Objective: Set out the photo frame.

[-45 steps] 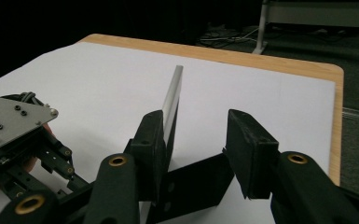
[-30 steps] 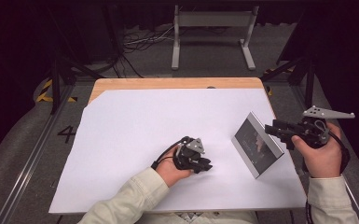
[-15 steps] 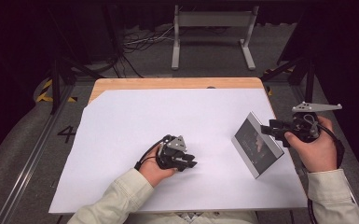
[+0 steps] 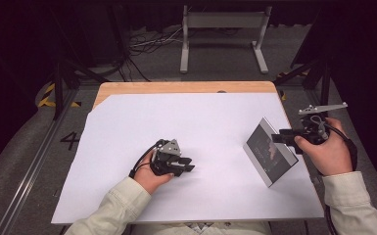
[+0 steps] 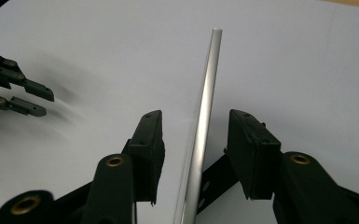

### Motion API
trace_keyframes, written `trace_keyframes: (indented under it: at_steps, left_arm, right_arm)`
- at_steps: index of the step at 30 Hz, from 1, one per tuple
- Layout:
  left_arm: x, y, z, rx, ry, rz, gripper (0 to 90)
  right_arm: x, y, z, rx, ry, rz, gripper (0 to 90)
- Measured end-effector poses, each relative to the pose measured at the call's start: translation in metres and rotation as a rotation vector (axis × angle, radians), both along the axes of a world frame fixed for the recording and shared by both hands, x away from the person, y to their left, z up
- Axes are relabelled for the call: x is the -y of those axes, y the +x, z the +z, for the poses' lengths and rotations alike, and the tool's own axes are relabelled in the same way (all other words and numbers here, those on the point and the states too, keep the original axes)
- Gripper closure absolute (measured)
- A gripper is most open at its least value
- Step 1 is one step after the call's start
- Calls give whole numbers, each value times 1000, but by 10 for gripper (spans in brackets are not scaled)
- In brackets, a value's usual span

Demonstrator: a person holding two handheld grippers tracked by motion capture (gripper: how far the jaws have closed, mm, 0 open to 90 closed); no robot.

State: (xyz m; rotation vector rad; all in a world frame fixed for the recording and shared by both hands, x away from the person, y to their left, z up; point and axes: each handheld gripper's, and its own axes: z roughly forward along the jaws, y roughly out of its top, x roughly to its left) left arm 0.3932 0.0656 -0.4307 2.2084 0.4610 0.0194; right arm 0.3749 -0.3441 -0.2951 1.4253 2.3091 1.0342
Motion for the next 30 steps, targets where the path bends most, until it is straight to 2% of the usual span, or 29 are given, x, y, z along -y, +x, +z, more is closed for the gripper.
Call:
trace_keyframes:
  at_steps: [6,14,21,26,30]
  left_arm:
    - [-2,1,-1,-10,-3,7,686]
    - [-12,9,-1,-13,-16,45,681]
    - [-17,12,-1,-25,-27,68,674]
    - [-18,12,-1,-25,-25,66,672]
    - [-18,12,-1,-25,-26,66,668]
  right_arm:
    - [-2,4,-8,-49,-9,3,578]
    - [-7,4,-17,-91,-47,14,589]
    - [-11,4,-19,-123,-64,20,672]
    - [-13,3,-19,-118,-72,22,698]
    - [-15,2,-18,-104,-101,8,746]
